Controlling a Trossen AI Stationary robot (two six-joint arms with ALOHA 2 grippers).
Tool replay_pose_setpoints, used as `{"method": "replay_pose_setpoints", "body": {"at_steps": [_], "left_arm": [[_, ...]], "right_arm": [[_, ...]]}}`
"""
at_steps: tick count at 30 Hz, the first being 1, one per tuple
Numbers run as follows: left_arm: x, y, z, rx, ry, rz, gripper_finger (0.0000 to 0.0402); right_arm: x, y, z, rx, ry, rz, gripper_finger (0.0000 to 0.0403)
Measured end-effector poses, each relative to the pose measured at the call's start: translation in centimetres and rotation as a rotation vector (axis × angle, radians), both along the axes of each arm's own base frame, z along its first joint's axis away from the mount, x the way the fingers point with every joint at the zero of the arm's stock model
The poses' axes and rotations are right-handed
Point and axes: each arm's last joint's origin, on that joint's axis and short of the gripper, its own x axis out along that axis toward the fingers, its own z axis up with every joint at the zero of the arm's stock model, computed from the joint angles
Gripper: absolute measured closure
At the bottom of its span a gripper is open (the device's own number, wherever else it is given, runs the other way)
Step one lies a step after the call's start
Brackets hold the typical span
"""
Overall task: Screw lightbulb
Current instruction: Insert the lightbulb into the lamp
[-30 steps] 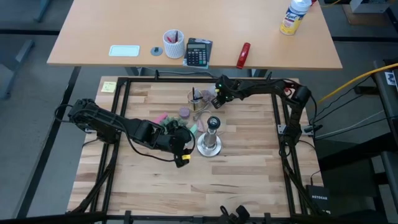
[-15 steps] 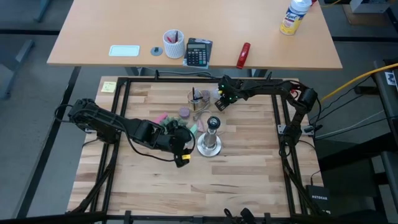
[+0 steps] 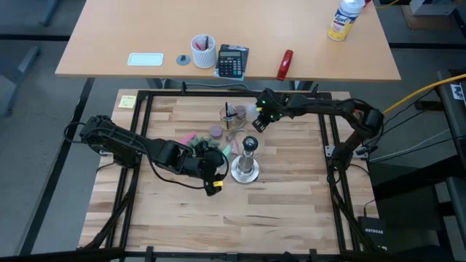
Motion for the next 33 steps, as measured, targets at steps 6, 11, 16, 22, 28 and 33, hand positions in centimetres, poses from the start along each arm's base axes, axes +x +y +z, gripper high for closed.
{"method": "replay_pose_setpoints", "body": {"at_steps": [6, 11, 16, 22, 28, 33], "left_arm": [[0.0, 0.0, 0.0, -0.015, -0.004, 0.016, 0.0157], [0.0, 0.0, 0.0, -0.017, -0.005, 0.018, 0.0157], [0.0, 0.0, 0.0, -0.017, -0.006, 0.018, 0.0157], [0.1, 0.0, 0.1, -0.006, -0.020, 0.030, 0.0157], [0.2, 0.1, 0.2, 0.014, -0.041, 0.051, 0.0157], [0.6, 0.0, 0.7, 0.049, -0.111, 0.054, 0.0157]], "right_arm": [[-0.8, 1.5, 3.4, -0.061, -0.095, 0.027, 0.0288], [-2.6, 2.4, 6.7, -0.148, -0.167, -0.004, 0.0288], [-5.1, 3.4, 10.0, -0.221, -0.247, -0.033, 0.0288], [-8.1, 4.9, 13.6, -0.288, -0.396, -0.042, 0.0288], [-11.1, 6.6, 16.2, -0.310, -0.542, -0.012, 0.0288], [-13.4, 8.1, 18.0, -0.299, -0.685, 0.076, 0.0288]]}}
